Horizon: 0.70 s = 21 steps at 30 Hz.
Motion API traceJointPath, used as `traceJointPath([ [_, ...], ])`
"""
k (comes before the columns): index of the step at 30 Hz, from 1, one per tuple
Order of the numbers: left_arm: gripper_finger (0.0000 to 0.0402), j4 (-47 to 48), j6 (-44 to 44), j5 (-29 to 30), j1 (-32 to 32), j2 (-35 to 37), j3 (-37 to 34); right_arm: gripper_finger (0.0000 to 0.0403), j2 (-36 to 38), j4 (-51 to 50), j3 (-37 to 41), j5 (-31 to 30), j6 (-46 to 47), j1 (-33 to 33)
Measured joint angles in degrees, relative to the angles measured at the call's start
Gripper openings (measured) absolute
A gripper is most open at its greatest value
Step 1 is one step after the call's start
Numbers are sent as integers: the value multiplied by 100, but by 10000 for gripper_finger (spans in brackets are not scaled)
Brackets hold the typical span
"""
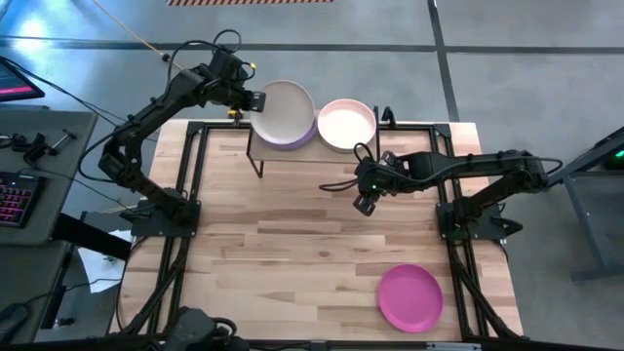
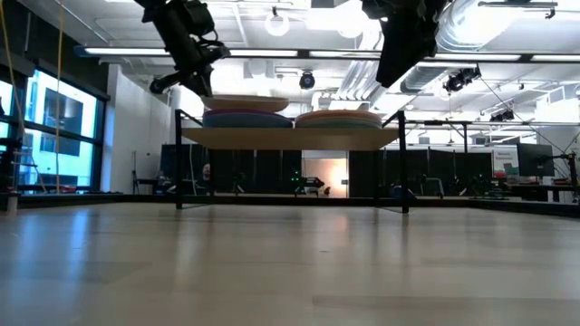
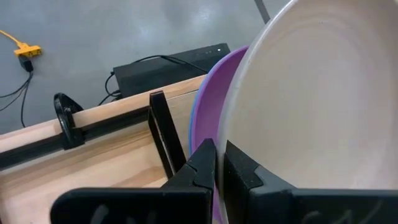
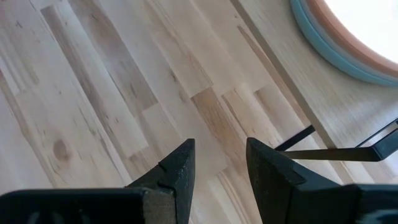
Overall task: Place and stack plates onto a shelf
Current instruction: Stack the light gray plate into the purple plate on the shelf
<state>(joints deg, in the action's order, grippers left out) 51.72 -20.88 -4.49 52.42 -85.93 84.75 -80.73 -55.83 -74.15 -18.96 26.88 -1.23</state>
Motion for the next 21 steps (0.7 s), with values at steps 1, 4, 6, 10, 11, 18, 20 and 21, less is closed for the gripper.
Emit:
traceJointPath([
  [1, 1, 2, -2, -1, -2, -2, 0, 124, 0, 0, 0, 0, -11, 0],
  [4, 1, 0, -2, 0, -69, -67, 0, 124, 0, 0, 0, 0, -16, 0],
  [6, 1, 4, 0, -2, -102, -149, 0, 124, 0, 0, 0, 2, -16, 0],
  [10, 1, -24, 60, 10, -201, -286, -1, 124, 0, 0, 0, 4, -14, 0],
  [11, 1, -18, 54, 11, -201, -296, -4, 124, 0, 0, 0, 4, 2, 0],
  [18, 4, -93, 12, 14, -182, -282, -7, 124, 0, 0, 0, 7, 105, -4],
  [20, 8, -93, 10, 14, -181, -282, -7, 124, 0, 0, 0, 9, 135, -4],
  [21, 11, -92, 7, 14, -181, -282, -7, 124, 0, 0, 0, 9, 132, -4],
])
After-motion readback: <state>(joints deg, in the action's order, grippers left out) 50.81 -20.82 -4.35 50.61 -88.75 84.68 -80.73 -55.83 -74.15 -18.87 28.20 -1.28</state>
